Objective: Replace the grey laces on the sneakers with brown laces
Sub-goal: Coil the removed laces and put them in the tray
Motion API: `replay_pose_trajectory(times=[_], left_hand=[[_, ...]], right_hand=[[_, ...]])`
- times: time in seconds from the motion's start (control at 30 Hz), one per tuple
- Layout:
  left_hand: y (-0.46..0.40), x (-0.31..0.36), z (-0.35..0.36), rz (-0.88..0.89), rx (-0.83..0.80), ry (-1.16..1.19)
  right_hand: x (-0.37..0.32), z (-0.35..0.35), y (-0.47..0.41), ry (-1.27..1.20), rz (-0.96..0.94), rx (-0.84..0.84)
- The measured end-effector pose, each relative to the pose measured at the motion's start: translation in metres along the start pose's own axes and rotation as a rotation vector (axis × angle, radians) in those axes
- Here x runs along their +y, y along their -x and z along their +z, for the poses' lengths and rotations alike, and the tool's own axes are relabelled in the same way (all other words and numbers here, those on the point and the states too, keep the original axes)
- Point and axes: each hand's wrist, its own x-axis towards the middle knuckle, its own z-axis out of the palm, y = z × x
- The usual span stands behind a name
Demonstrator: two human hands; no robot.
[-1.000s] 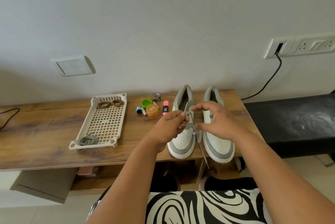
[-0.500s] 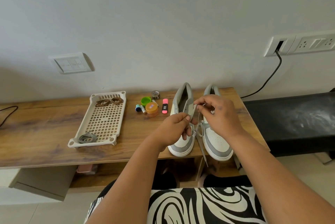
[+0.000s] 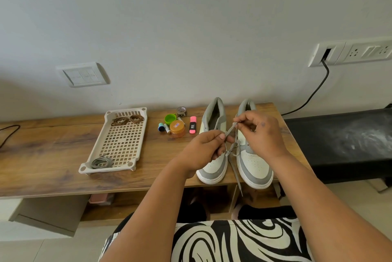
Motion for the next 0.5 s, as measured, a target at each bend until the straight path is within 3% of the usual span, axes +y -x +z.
replay_pose_trajectory(times=[0.17,0.3,0.5], left_hand=[[0.001,0.005,-0.003,0.010,-0.092,0.328],[-0.001,0.006,-0.005,0.047,-0.026,0.595],[-0.003,0.005,-0.004,0.166,0.193,0.545]], right_hand=[[-0.009,0.002,0.004,-0.124,0.139,-0.168],[-0.018,0.011,0.007,-0.069,0.171,-0.359],[-0.035,0.010,0.008,-0.150,0.256,-0.595]])
